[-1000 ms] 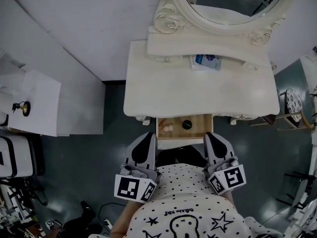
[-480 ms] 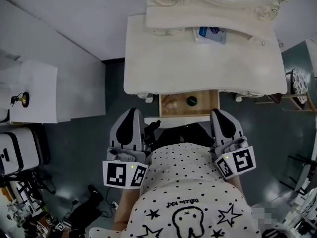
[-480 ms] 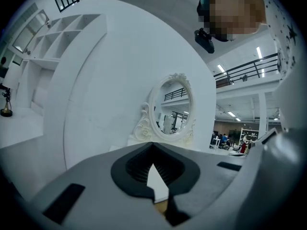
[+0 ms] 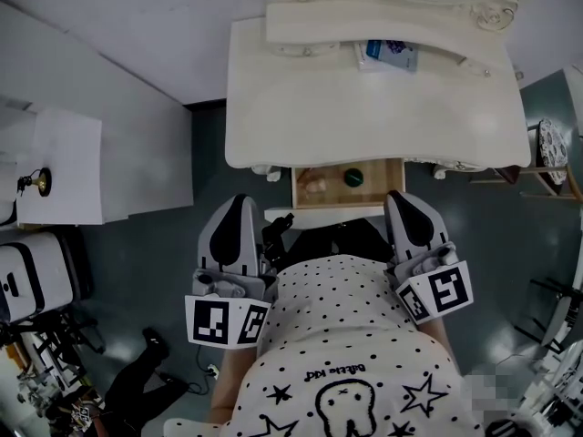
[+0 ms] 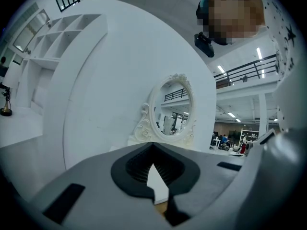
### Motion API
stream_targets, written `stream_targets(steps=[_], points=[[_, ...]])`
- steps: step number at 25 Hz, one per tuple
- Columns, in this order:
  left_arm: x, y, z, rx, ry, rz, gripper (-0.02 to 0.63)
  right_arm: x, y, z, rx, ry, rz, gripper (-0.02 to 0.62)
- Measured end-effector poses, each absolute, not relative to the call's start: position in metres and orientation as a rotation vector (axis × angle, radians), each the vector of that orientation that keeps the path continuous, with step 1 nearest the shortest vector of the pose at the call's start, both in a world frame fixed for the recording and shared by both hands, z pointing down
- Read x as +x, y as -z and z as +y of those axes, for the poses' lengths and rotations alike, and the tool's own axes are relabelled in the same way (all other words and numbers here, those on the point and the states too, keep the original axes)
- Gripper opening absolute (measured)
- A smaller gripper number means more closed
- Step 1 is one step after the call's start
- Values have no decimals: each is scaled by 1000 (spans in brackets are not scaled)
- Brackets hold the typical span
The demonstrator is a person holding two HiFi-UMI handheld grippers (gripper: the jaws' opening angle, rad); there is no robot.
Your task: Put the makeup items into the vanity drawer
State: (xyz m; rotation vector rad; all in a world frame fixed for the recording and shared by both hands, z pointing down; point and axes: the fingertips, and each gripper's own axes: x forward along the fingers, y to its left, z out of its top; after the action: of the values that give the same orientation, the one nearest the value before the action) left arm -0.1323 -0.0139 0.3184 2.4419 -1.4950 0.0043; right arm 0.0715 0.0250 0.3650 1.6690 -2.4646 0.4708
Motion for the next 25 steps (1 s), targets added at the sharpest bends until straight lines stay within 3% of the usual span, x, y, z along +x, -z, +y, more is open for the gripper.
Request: stream_targets(steps=[25], points=[[-135, -315, -21, 2424, 2, -1501, -3, 70, -366, 17, 1655, -492, -2445, 8]])
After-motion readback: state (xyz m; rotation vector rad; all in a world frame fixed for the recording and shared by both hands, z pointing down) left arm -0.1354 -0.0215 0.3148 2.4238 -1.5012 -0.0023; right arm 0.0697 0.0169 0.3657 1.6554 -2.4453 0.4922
